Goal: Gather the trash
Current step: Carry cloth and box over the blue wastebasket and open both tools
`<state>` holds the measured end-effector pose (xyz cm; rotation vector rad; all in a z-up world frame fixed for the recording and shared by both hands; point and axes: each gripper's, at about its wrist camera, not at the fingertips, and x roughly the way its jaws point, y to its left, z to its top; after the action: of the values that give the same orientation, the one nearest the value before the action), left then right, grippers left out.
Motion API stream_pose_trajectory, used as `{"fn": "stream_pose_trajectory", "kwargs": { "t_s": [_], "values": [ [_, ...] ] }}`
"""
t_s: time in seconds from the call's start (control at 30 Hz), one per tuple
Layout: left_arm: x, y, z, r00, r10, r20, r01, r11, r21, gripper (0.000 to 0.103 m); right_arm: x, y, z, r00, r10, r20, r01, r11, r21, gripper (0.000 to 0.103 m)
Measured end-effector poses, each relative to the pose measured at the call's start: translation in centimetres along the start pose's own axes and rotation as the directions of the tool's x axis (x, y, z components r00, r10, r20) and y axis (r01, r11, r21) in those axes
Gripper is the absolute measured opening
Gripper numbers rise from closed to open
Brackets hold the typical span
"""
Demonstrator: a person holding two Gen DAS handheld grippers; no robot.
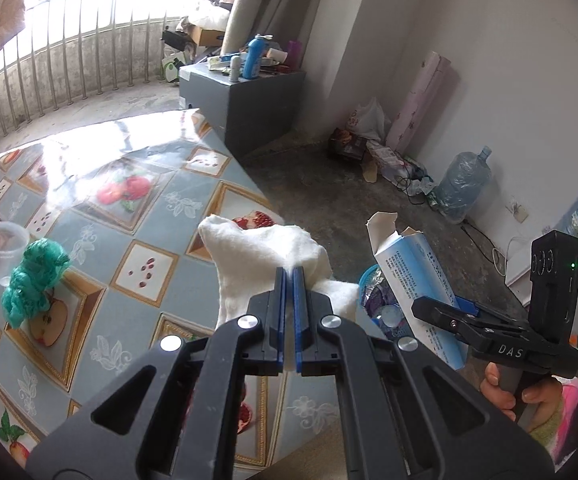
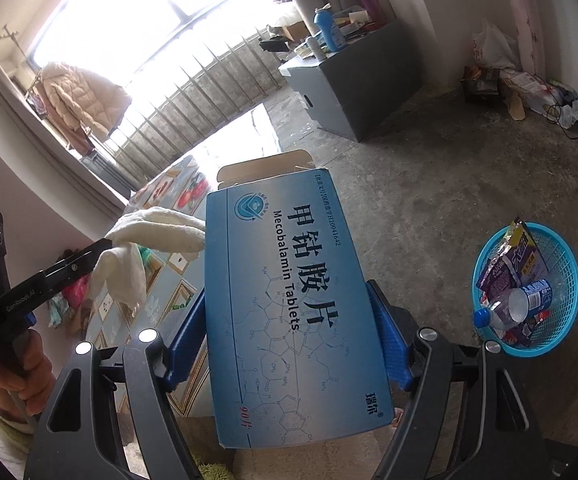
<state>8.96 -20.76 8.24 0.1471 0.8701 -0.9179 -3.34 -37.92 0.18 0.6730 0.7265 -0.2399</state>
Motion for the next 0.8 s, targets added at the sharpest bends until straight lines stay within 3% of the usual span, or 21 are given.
{"fn": "stream_pose_trajectory", "kwargs": {
  "t_s": [0.23,0.43,0.57,0.67,0.8],
  "values": [
    [4.6,-7.7,2.5,0.99,-0.128,-0.067,0.135,0.984,0.117,0.002,-3.9,-7.0,0.6,0.994,-0.073,0.087,0.058,0.984,0.17,0.073],
    [9.4,-14.1,3.4,0.964,-0.213,-0.157,0.242,0.95,0.197,0.002,-6.5,-14.5,-0.7,0.977,-0.181,0.11,0.129,0.92,0.37,0.073],
    [13.7,-17.8,3.2,0.933,-0.254,-0.254,0.31,0.926,0.214,0.002,-7.6,-18.9,-2.2,0.965,-0.238,0.112,0.155,0.857,0.492,0.073],
    [16.5,-20.6,2.9,0.921,-0.255,-0.294,0.333,0.909,0.252,0.002,-7.3,-22.1,-3.6,0.96,-0.264,0.096,0.159,0.791,0.59,0.073],
    [20.6,-24.0,2.7,0.897,-0.266,-0.354,0.367,0.893,0.26,0.002,-6.0,-26.8,-5.9,0.96,-0.267,0.08,0.125,0.671,0.731,0.073]
  ]
}}
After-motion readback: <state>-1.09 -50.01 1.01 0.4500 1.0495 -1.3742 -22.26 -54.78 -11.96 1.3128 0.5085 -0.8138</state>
